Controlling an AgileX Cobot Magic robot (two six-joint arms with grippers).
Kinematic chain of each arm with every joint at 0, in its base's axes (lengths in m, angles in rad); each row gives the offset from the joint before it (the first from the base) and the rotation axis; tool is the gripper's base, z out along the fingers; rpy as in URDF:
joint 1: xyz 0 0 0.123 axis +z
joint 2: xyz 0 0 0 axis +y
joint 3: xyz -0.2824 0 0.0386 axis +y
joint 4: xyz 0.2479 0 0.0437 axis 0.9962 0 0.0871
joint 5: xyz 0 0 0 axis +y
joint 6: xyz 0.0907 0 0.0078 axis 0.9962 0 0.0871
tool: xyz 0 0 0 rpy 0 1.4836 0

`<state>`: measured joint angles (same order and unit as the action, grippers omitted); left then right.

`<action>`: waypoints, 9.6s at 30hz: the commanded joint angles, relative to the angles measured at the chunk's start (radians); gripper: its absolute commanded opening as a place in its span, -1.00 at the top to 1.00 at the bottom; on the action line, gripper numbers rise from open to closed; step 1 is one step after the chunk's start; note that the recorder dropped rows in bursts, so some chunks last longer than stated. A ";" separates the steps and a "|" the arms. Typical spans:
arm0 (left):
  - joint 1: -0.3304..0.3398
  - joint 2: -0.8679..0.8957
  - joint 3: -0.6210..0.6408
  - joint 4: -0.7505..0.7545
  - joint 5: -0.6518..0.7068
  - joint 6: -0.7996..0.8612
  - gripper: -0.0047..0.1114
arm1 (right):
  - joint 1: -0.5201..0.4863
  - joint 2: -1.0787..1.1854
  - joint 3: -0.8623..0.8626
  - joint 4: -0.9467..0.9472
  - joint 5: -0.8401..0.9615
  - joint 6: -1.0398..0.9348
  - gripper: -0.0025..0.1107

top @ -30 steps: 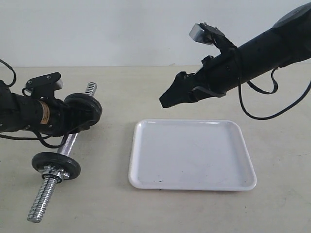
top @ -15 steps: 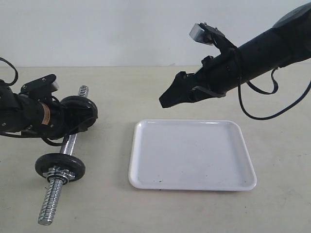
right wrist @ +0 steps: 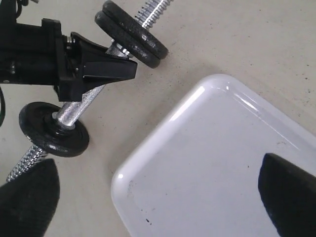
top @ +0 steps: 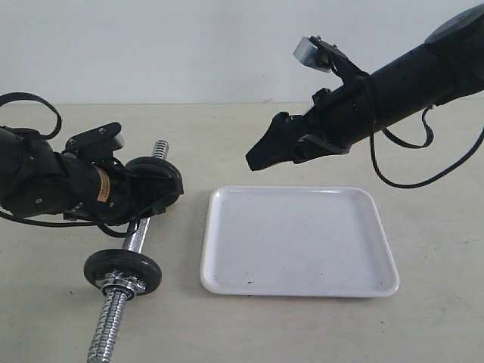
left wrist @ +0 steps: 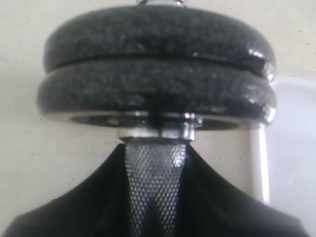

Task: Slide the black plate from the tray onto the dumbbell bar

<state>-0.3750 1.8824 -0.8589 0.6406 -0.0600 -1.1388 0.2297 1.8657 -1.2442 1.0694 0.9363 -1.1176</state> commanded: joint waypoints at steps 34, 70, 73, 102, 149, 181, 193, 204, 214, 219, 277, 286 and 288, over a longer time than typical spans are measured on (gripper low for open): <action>-0.053 -0.010 -0.091 0.112 -0.620 0.028 0.05 | 0.001 -0.012 -0.005 0.003 0.051 0.013 -0.89; -0.053 -0.073 -0.093 0.108 -0.648 0.262 0.05 | 0.001 -0.081 -0.005 0.007 0.064 -0.077 -0.89; -0.053 -0.133 -0.093 0.108 -0.660 0.356 0.05 | 0.001 -0.157 -0.005 0.033 0.062 -0.089 -0.89; -0.053 -1.009 -0.025 0.596 -0.760 0.279 0.84 | 0.001 -1.165 -0.005 0.281 0.285 -0.253 0.93; -0.004 -1.741 0.537 0.525 0.090 0.275 0.84 | -0.001 -1.784 1.105 -0.446 -1.080 0.803 0.93; -0.004 -1.747 0.537 0.525 0.086 0.275 0.84 | -0.247 -1.866 1.244 -0.409 -0.850 0.584 0.93; -0.004 -1.746 0.537 0.525 0.082 0.275 0.84 | -0.195 -1.866 1.244 -1.185 -0.760 1.255 0.93; -0.004 -1.746 0.537 0.525 0.082 0.275 0.84 | -0.169 -1.866 1.244 -1.329 -0.598 1.284 0.93; -0.004 -1.746 0.537 0.525 0.082 0.275 0.84 | -0.169 -1.866 1.244 -1.213 -0.596 1.293 0.93; -0.004 -1.746 0.537 0.525 0.082 0.275 0.84 | -0.169 -1.866 1.244 -1.213 -0.596 1.293 0.93; 0.367 -1.882 0.859 -0.607 0.357 1.052 0.84 | -0.169 -1.866 1.244 -1.213 -0.596 1.293 0.93; 0.366 -1.882 0.859 -0.607 0.360 1.118 0.84 | -0.169 -1.866 1.244 -1.213 -0.596 1.293 0.93; 0.366 -1.882 0.859 -0.607 0.360 1.118 0.84 | -0.169 -1.866 1.244 -1.213 -0.596 1.293 0.93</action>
<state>-0.0104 0.0036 -0.0035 0.0294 0.2991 -0.0324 0.0596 0.0047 0.0011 -0.1473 0.3457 0.1754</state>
